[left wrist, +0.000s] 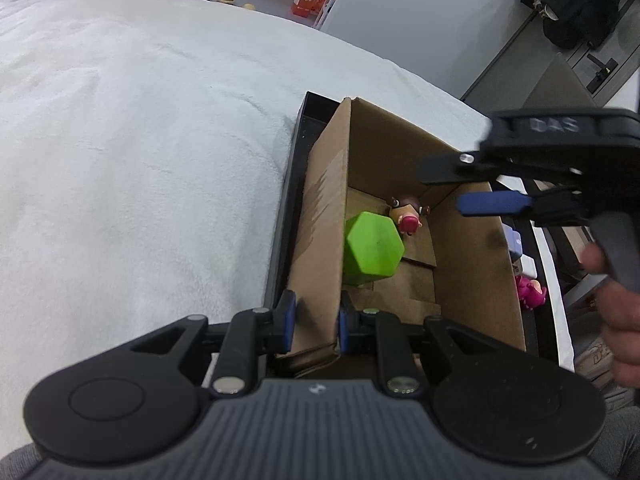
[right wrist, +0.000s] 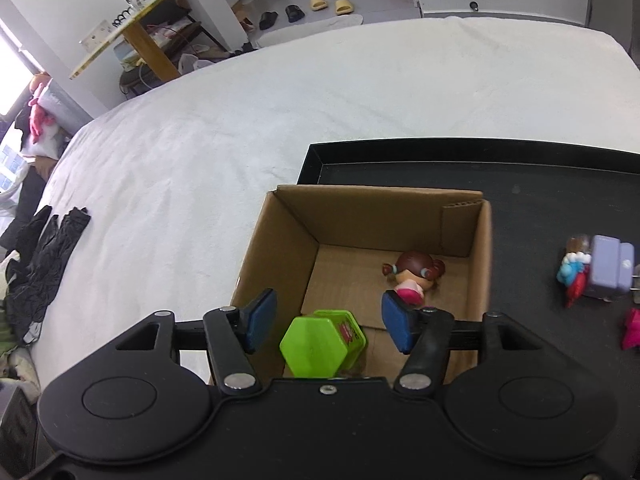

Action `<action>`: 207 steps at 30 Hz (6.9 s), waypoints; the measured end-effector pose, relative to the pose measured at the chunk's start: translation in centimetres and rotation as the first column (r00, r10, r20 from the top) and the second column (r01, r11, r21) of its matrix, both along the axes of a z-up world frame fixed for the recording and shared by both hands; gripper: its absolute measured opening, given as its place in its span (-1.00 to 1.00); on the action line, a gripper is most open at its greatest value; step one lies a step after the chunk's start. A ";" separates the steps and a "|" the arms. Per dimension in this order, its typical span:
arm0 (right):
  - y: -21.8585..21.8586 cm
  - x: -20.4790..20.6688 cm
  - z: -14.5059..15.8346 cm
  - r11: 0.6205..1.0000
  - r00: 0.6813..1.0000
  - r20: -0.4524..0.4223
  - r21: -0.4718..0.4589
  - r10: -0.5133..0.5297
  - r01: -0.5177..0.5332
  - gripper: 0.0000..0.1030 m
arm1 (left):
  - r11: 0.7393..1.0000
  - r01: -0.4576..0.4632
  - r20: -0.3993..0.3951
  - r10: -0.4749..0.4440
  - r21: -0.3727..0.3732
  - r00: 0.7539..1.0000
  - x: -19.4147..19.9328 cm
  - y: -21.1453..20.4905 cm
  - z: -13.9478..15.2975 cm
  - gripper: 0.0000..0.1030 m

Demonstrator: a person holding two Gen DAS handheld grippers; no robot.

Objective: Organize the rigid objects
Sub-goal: 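Lower the green block into the box and open the right gripper, then move the right gripper back over the magenta figure on the tray, then close the right gripper on the magenta figure and lift it, then carry the magenta figure over the cardboard box and open the right gripper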

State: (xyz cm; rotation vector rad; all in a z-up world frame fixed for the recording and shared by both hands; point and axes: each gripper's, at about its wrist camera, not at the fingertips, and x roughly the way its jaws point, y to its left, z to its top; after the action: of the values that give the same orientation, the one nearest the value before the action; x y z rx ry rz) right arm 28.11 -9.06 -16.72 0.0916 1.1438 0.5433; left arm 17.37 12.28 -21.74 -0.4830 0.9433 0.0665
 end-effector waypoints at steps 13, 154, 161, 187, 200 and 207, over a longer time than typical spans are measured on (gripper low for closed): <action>-5.7 -0.3 1.7 0.999 0.999 0.033 0.032 -0.033 0.032 0.28 | 0.999 -0.012 -0.026 0.014 0.051 1.000 0.0 -0.7 0.4 -0.62; -10.3 -0.9 1.0 0.983 0.971 0.197 -0.101 -0.132 0.154 0.28 | 0.997 -0.011 -0.034 0.014 0.079 0.999 0.3 -1.5 0.7 -0.66; -7.6 -1.4 2.2 0.988 0.971 0.217 -0.097 -0.100 0.124 0.28 | 0.998 -0.004 -0.032 0.007 0.068 0.999 0.1 -1.3 0.7 -0.66; 0.6 -1.5 0.7 0.999 0.995 0.097 -0.030 -0.011 0.014 0.28 | 1.000 0.000 -0.019 0.001 0.029 1.000 0.0 -0.9 0.4 -0.64; 4.0 -0.3 0.1 1.000 0.998 0.057 0.009 0.010 -0.010 0.34 | 1.000 0.001 -0.010 0.000 0.010 1.000 0.2 -0.7 0.0 -0.64; 3.4 -0.1 0.5 0.999 0.999 0.046 0.037 0.000 -0.002 0.37 | 1.000 -0.001 -0.006 0.001 -0.001 1.000 0.0 -0.4 -0.1 -0.63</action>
State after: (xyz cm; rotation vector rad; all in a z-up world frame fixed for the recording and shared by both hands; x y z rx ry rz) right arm 28.02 -5.67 -16.18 0.1101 1.0894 0.5652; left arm 17.37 11.91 -21.84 -0.4841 0.9489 0.0687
